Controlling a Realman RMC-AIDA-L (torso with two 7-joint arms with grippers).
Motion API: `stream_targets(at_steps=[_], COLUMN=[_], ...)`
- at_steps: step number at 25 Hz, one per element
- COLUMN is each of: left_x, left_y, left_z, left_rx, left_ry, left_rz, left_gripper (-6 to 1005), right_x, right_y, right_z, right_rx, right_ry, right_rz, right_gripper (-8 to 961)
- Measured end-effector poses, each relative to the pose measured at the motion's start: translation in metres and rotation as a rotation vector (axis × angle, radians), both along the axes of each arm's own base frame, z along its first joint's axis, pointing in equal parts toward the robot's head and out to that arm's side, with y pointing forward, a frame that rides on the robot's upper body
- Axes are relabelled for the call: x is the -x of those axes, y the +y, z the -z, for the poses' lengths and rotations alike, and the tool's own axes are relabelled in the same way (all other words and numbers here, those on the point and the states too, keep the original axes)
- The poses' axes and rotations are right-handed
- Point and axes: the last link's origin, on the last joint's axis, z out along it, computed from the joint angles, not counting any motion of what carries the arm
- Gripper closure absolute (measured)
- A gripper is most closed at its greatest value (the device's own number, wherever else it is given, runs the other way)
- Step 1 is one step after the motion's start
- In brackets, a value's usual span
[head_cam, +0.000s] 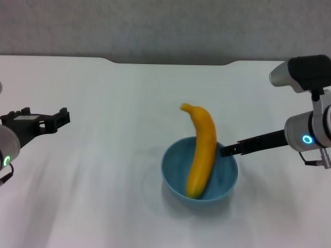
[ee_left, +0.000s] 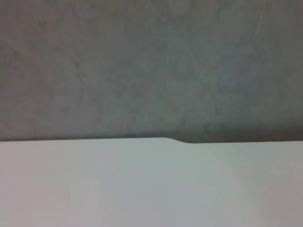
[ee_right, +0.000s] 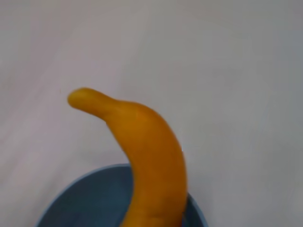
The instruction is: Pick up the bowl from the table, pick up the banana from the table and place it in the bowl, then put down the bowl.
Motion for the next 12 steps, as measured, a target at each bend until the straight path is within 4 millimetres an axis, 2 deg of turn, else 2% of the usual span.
stream_targets(at_steps=[4, 8, 12], left_x=[0.005, 0.011, 0.022], left_y=[-0.003, -0.008, -0.014], left_z=[-0.002, -0.004, -0.003], left_rx=[-0.019, -0.062, -0.1], left_ry=[-0.006, -0.025, -0.038], left_rz=[0.004, 0.043, 0.081], left_gripper=[102, 102, 102], right_x=[0.004, -0.004, -0.015], right_y=[-0.004, -0.009, -0.019], right_z=[-0.012, -0.037, -0.04], right_rx=[-0.06, -0.256, -0.419], right_ry=[0.004, 0.023, 0.032], right_rz=[-0.059, -0.137, -0.233], right_gripper=[125, 128, 131])
